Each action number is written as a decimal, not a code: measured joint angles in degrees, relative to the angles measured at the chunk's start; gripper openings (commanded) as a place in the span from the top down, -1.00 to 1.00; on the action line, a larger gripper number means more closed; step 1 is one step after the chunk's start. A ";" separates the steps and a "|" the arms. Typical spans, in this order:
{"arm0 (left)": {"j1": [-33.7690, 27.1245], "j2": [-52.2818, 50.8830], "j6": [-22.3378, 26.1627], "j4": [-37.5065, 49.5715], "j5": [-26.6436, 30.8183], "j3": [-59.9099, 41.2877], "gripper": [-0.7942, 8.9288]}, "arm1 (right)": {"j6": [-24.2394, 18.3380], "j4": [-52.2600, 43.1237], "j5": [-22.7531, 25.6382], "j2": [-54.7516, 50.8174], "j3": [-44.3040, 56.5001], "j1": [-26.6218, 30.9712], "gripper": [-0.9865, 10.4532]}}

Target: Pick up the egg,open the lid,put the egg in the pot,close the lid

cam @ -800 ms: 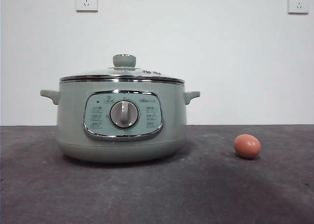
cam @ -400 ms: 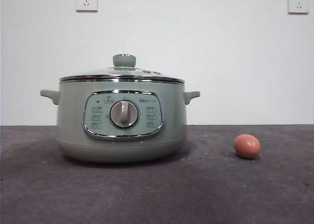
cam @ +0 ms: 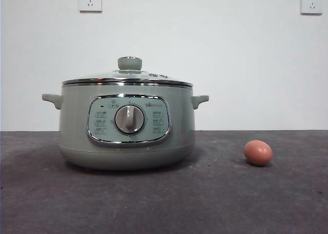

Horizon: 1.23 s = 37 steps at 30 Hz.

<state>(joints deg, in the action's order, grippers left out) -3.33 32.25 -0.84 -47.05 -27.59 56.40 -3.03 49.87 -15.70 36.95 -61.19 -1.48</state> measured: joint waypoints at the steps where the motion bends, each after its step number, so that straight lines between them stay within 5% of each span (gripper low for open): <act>1: 0.00 0.15 0.07 -0.09 0.00 0.00 0.83 | 0.00 0.13 -0.24 0.09 0.00 0.00 0.82; 4: 0.00 0.68 0.26 -0.13 -0.57 0.00 0.56 | -0.02 0.31 -0.68 0.22 0.00 0.00 0.71; 7: 0.00 1.25 0.28 -0.13 -2.16 0.00 -0.27 | -0.02 0.31 -0.72 0.20 0.00 0.00 0.27; 9: 0.00 1.55 0.35 -0.13 -2.58 0.00 -0.52 | -0.02 0.28 -0.77 0.20 0.00 0.00 0.01; 12: 0.00 2.01 0.37 -0.13 -2.64 0.00 -0.52 | 0.00 0.31 -0.77 0.20 0.00 0.00 -0.17; 28: 0.22 5.46 0.68 2.95 -4.24 0.00 -0.52 | 0.02 1.31 -0.81 1.79 0.00 0.00 -0.17; 37: 5.46 14.58 0.70 8.28 -4.20 4.79 -0.52 | 0.02 1.31 -2.34 4.33 0.00 0.00 -0.17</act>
<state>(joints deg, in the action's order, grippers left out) 2.13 46.83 -0.14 -38.76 -31.79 61.19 -3.01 51.18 -18.04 41.28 -61.19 -1.48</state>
